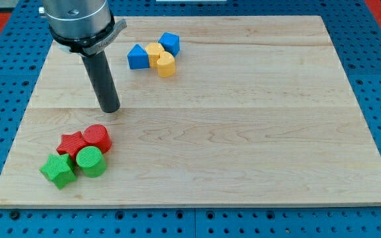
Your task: Move the arm down to the yellow heart
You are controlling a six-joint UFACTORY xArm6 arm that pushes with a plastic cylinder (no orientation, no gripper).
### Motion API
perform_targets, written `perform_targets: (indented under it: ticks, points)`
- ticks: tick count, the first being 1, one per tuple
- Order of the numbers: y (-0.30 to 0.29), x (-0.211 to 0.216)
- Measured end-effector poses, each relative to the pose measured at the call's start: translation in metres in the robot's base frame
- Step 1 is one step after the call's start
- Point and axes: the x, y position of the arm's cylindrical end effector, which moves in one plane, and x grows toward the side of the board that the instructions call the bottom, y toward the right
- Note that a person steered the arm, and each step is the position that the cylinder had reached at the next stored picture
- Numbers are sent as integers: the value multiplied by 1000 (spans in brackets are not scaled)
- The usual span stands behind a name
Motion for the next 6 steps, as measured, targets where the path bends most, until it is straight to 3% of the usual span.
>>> perform_targets:
  ticks: [3,6]
  points:
    - [9,-2]
    - [105,-22]
